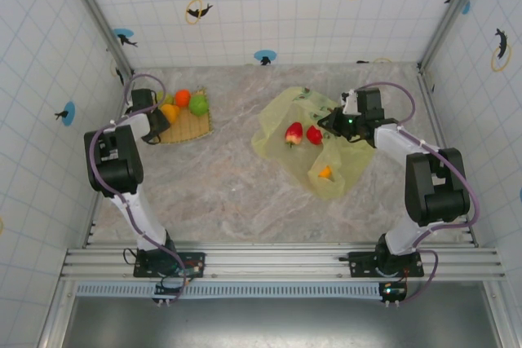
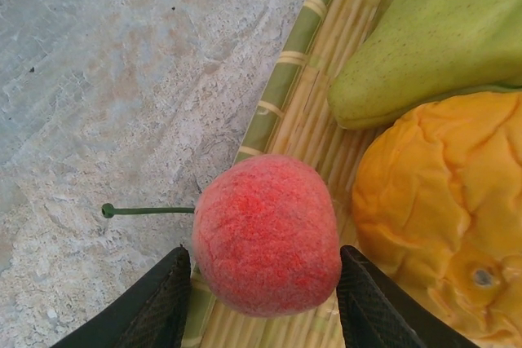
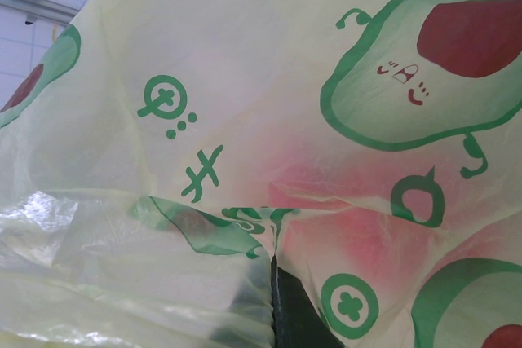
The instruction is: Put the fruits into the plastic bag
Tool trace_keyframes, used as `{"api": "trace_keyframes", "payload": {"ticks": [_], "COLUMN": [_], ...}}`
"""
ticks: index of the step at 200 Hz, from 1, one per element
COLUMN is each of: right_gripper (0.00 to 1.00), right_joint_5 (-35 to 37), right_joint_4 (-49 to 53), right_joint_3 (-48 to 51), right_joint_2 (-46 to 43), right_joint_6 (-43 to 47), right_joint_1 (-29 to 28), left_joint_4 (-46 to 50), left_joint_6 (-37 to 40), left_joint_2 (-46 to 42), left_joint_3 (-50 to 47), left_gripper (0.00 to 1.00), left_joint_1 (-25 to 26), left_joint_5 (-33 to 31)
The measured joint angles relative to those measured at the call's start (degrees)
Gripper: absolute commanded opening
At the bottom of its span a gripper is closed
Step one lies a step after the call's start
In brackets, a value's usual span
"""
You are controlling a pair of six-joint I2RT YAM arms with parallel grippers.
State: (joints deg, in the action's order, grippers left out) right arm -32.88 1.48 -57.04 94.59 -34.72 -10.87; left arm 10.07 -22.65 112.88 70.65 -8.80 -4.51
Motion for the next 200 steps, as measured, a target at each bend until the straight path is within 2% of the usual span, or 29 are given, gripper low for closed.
{"api": "trace_keyframes", "payload": {"ticks": [150,179,200], "right_gripper": [0.0,0.0,0.0], "right_joint_5": [0.1,0.1,0.1], "right_joint_4": [0.0,0.0,0.0], "right_joint_3": [0.0,0.0,0.0], "right_joint_2": [0.0,0.0,0.0], "right_joint_6": [0.0,0.0,0.0], "right_joint_1": [0.0,0.0,0.0], "left_joint_4": [0.3,0.8,0.8], "left_joint_6": [1.6,1.7,1.6], "left_joint_2": [2.2,-0.7,-6.0], "left_joint_3": [2.6,1.4,-1.5], "left_gripper": [0.42,0.41,0.4], "left_joint_1": [-0.3,-0.3,-0.3], "left_joint_5": [-0.7,-0.6,0.0]}}
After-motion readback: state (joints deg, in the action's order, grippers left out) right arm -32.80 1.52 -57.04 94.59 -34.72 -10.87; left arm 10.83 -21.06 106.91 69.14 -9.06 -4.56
